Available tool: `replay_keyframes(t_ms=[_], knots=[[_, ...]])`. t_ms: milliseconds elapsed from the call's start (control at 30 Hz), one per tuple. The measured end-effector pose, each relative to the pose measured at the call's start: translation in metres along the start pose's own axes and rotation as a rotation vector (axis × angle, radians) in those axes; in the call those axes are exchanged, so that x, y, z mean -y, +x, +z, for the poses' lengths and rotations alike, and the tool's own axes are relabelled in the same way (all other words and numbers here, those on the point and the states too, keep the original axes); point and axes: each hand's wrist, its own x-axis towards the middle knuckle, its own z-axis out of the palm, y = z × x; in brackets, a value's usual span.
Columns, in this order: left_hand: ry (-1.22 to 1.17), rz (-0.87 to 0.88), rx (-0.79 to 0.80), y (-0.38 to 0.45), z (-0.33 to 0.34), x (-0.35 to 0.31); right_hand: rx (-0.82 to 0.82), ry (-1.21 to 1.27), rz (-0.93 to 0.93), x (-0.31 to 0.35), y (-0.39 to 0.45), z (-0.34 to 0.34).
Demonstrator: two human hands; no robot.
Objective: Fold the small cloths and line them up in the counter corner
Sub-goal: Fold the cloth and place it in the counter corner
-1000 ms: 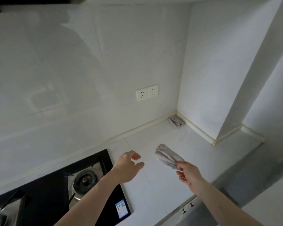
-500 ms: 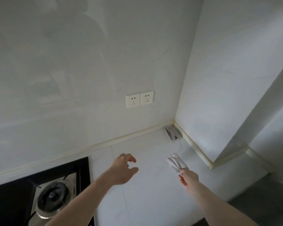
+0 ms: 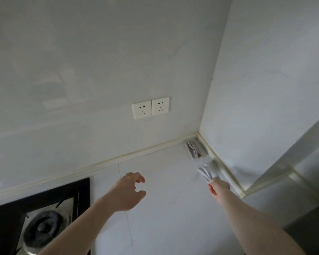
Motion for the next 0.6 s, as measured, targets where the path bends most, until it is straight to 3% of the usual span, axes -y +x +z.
replay_keyframes(t_ms=[67,200,400,600], knots=[[0.02,-0.011,-0.004,0.004,-0.003,0.003,0.062,-0.049,-0.025,0.012,0.008,0.006],[0.034,-0.017,0.006,0.014,-0.005,0.002,0.038,-0.087,-0.037,0.019,0.029,0.029],[0.043,0.009,0.063,0.027,0.001,-0.006,0.027,-0.275,0.013,-0.009,0.063,0.044],[0.051,0.0,0.062,0.043,-0.006,0.001,0.011,-0.243,0.021,0.0,0.084,0.05]])
